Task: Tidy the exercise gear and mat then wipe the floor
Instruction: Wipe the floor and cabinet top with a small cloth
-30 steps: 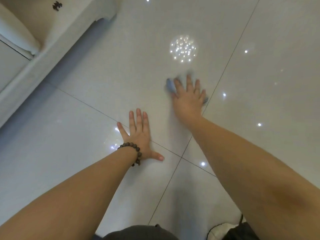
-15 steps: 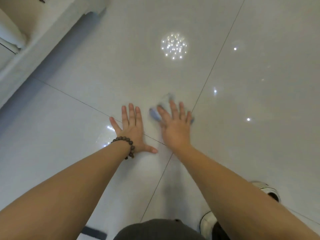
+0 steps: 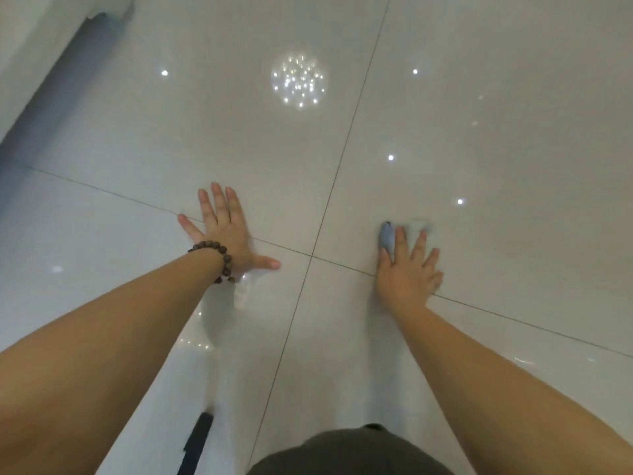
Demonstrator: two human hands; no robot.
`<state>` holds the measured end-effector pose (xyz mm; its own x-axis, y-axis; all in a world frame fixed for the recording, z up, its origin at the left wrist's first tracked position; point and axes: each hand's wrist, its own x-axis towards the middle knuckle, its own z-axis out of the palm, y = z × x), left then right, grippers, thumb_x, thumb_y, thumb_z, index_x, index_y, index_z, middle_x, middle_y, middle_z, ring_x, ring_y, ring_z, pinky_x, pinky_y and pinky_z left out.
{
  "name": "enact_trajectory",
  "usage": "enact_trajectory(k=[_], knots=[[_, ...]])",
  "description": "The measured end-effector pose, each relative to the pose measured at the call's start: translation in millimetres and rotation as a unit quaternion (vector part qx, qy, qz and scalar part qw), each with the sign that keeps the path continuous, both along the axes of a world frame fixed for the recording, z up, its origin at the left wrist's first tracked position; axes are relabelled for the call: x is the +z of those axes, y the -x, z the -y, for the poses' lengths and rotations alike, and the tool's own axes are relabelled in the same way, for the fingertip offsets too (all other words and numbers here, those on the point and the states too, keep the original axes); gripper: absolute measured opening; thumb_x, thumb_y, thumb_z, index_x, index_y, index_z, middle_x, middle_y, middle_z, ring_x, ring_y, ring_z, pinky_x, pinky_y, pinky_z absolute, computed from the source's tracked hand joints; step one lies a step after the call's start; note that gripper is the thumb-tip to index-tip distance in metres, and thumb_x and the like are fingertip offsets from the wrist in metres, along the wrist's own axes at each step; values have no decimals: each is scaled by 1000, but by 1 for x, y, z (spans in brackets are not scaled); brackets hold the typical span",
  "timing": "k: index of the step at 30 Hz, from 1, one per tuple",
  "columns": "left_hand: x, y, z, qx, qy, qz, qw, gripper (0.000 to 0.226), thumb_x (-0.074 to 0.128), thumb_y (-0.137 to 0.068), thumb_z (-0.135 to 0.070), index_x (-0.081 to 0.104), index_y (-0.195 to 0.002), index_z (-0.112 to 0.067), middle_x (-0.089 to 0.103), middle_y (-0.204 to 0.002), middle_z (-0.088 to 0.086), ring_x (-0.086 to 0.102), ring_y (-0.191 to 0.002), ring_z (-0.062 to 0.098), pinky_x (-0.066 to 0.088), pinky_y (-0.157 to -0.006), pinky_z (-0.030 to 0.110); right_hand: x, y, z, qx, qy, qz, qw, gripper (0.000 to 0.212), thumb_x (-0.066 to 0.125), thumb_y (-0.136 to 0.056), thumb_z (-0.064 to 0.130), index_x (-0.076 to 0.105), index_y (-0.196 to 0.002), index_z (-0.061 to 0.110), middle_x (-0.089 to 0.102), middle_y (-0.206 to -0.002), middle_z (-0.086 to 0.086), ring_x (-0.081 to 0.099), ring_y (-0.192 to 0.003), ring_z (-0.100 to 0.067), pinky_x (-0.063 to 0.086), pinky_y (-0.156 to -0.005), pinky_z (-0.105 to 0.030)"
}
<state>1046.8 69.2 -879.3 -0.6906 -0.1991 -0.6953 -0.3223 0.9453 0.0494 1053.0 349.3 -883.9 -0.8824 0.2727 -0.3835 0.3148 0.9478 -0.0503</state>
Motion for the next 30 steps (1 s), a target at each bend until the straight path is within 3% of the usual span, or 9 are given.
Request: enact_trajectory(k=[4,6,11,16,17,19,22,26,30], knots=[[-3,-3,-2,-10,28,-16,999,158,56,-44,-93,-40,-138,-9,-43,-147,15,-34,-137,36,-5,-107,70,-17,-47,53,366,75,-94,923,48,34,-94,46,37,-142,40,26,-156,1,20,-143,-36,10,-112,-60],[-2,-5,-5,-30,43,-33,998,153,54,-48,-92,-35,-141,-10,-37,-150,16,-29,-140,36,-1,-108,69,-21,-46,28,415,85,-96,901,47,33,-94,47,41,-140,41,32,-154,2,26,-142,-34,16,-112,-59],[14,-4,-35,-120,34,-97,987,125,33,-62,-87,-13,-151,-11,-17,-159,13,-19,-145,31,3,-114,63,-15,-38,-124,96,17,-62,993,60,15,-90,58,24,-147,43,14,-160,1,10,-147,-25,4,-117,-48],[35,25,-150,-273,-25,-156,949,94,19,-84,-72,-14,-151,-15,-19,-159,9,-22,-145,25,-2,-117,55,-3,-40,-173,-245,-8,-56,968,54,31,-98,48,18,-149,40,2,-161,3,3,-146,-29,5,-115,-54],[37,30,-181,-297,-39,-163,940,89,22,-88,-68,-13,-151,-15,-18,-159,9,-21,-145,25,-1,-118,54,-4,-41,-158,-201,-4,-66,977,53,32,-98,47,19,-149,41,4,-161,3,5,-146,-31,8,-114,-56],[38,37,-244,-326,-69,-166,928,83,23,-93,-63,-12,-152,-16,-16,-160,8,-18,-146,24,-1,-118,52,-8,-52,-133,84,29,-92,992,52,33,-93,46,32,-144,41,21,-158,0,21,-143,-36,18,-111,-61],[34,39,-324,-342,-100,-150,922,79,22,-95,-61,-12,-152,-18,-17,-160,7,-17,-146,24,-1,-118,51,-15,-71,-186,375,31,-52,925,51,33,-89,50,39,-140,43,35,-152,0,32,-139,-33,21,-110,-59],[23,30,-404,-379,-96,-128,912,89,25,-90,-69,-15,-151,-19,-18,-159,7,-16,-147,24,3,-118,53,-8,-88,-350,148,-4,-30,989,62,14,-86,62,17,-146,47,7,-160,6,9,-147,-26,10,-117,-50],[18,24,-475,-381,-88,-87,916,104,34,-81,-78,-19,-150,-20,-22,-158,7,-17,-146,26,7,-117,57,4,-126,-493,20,-14,79,997,59,14,-91,65,-8,-144,49,-18,-158,6,-8,-147,-26,7,-118,-46]])
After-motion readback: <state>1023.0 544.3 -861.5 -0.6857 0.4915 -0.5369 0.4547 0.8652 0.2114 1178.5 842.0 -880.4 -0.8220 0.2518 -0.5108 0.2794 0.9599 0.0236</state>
